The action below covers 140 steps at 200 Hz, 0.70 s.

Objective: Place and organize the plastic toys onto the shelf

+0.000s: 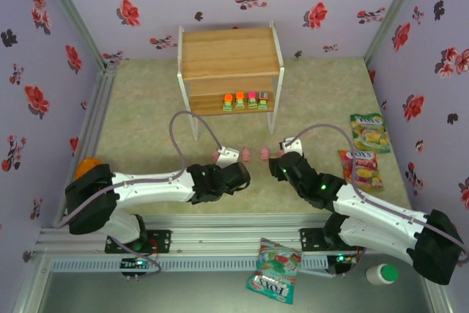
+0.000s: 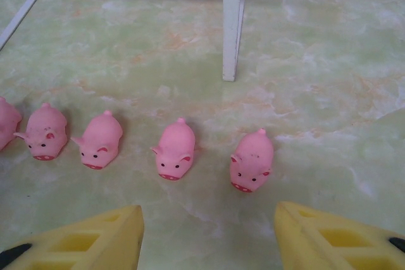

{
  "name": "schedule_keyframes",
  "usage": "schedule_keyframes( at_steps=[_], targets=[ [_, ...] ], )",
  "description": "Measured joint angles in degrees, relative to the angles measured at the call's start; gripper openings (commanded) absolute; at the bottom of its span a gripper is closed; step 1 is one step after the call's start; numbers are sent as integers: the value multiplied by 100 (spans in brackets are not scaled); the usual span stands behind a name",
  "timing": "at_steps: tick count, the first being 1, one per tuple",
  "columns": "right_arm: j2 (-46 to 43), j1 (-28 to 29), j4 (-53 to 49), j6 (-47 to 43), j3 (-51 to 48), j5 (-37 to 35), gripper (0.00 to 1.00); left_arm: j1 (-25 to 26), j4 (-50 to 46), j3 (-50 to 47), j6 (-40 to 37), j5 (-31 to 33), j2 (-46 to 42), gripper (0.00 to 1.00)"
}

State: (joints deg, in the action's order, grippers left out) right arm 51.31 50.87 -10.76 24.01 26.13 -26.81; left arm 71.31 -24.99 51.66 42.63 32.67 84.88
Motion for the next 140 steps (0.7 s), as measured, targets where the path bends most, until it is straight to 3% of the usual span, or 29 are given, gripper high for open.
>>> schedule_keyframes(
  at_steps=[140],
  targets=[
    [-44,0,0,2,0,0,57,-1082,-378,780,-896,352,-494,32]
  ],
)
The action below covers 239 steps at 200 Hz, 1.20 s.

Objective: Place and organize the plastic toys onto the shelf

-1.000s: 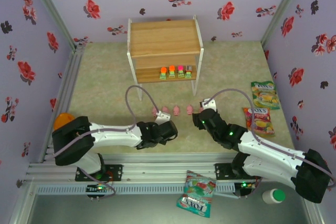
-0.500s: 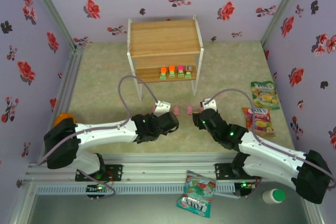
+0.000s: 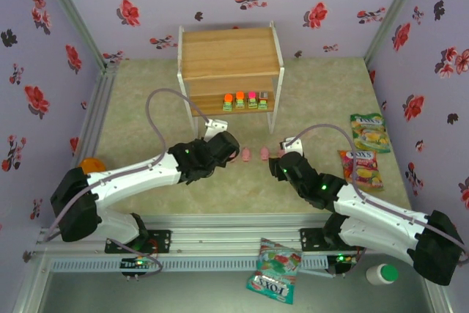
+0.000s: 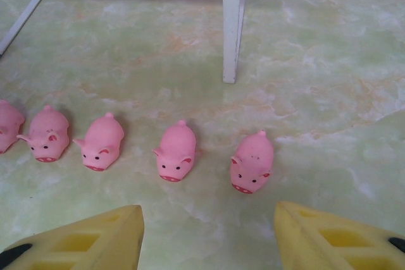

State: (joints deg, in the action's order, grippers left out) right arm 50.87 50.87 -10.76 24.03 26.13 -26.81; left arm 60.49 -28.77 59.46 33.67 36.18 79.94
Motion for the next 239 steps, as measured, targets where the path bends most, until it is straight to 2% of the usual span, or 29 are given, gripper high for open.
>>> schedule_keyframes(
  at_steps=[109,239],
  targets=[
    [0,0,0,-2,0,0,58,-866,258,828,-765,26,223,32],
    [81,0,2,-2,0,0,58,-1403,1150,975,-990,-190,835,33]
  ],
)
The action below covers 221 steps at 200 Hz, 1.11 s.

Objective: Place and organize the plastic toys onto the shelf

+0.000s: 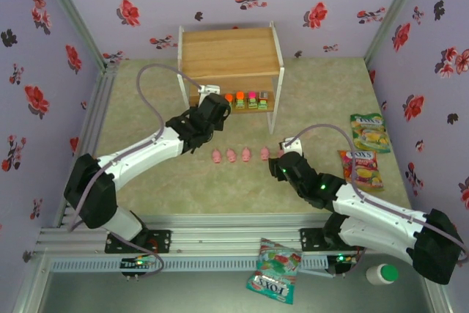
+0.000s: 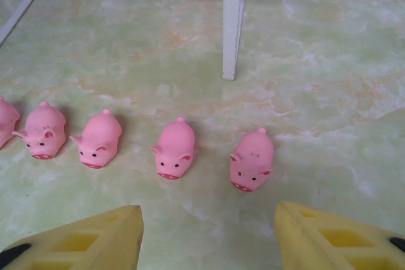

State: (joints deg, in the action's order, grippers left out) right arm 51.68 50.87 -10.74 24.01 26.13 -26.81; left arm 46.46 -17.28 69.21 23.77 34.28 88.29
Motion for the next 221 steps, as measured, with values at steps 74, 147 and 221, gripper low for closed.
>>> schedule_keyframes(
  at_steps=[74,147,221],
  targets=[
    [50,0,2,0,0,0,58,-162,352,98,4,-195,350,33],
    [50,0,2,0,0,0,58,-190,568,125,4,-240,476,34],
    [52,0,2,0,0,0,58,-271,813,125,11,-286,562,35]
  ],
)
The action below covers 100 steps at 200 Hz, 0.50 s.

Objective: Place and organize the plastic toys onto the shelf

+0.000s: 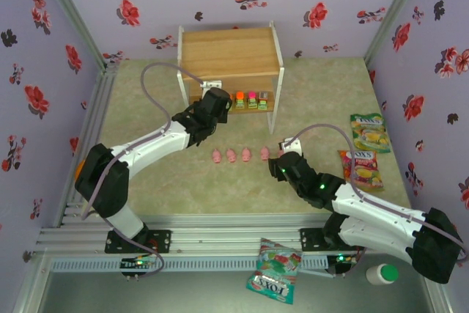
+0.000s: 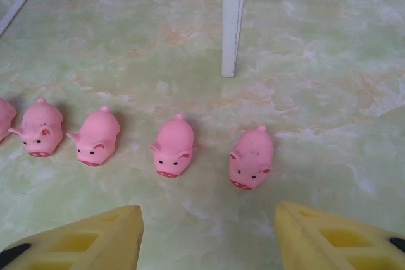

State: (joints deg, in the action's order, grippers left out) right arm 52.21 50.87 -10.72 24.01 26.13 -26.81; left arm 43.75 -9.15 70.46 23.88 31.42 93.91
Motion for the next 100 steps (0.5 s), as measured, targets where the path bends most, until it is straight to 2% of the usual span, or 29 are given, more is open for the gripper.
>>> schedule_keyframes(
  at_steps=[100],
  targets=[
    [0,0,0,0,0,0,58,-4,66,-39,284,4,76,35]
  ],
)
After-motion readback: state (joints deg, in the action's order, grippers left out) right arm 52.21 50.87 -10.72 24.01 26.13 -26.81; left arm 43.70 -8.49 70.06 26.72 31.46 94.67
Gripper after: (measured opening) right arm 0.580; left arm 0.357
